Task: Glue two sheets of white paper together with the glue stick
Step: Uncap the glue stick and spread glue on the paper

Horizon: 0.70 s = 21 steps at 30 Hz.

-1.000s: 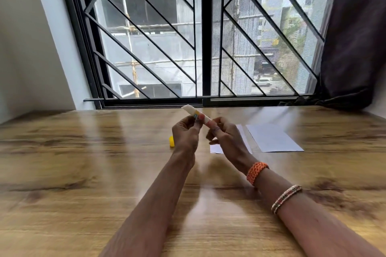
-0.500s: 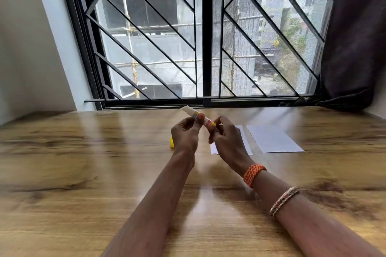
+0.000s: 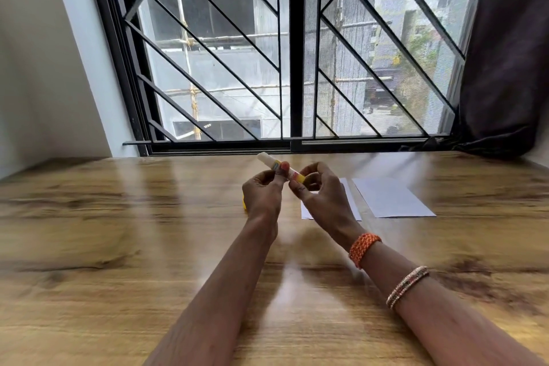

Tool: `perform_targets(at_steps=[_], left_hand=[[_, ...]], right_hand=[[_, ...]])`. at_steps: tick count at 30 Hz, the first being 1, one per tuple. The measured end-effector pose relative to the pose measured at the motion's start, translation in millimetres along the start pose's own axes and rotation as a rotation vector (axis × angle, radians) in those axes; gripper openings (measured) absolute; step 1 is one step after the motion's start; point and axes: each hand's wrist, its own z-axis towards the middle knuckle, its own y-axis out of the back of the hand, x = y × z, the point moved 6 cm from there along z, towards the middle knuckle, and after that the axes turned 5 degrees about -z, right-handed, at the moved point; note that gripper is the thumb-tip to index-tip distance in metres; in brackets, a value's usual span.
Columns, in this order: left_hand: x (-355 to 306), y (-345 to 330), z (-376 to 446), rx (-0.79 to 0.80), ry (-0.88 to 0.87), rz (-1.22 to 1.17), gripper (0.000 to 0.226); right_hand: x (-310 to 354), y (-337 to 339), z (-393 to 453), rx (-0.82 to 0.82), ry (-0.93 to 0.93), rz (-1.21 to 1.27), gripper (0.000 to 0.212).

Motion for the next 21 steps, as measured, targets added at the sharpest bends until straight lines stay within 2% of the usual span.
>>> perform_targets(at_steps=[2, 6, 10, 13, 16, 21], left_hand=[[-0.2, 0.0, -0.5, -0.002, 0.007, 0.011, 0.028], [-1.2, -4.4, -1.6, 0.033, 0.021, -0.008, 0.012], [-2.2, -10.3, -5.6, 0.082, 0.021, -0.012, 0.009], [-3.2, -13.2, -8.3, 0.116, 0.022, -0.022, 0.015], [-4.9, -11.2, -7.8, 0.114, 0.005, -0.02, 0.016], [-8.4, -8.3, -4.9, 0.085, 0.017, -0.049, 0.019]], right_hand=[[0.0, -0.4, 0.4, -0.01, 0.005, -0.013, 0.016], [-1.6, 0.4, 2.8, 0.046, -0.009, -0.019, 0.008], [-2.3, 3.8, 1.2, 0.012, 0.001, -0.046, 0.039], [0.3, 6.0, 0.9, -0.032, 0.019, -0.064, 0.048], [5.9, 5.1, -1.2, -0.067, 0.092, -0.098, 0.043], [17.6, 4.2, -5.9, -0.137, 0.266, -0.17, 0.02]])
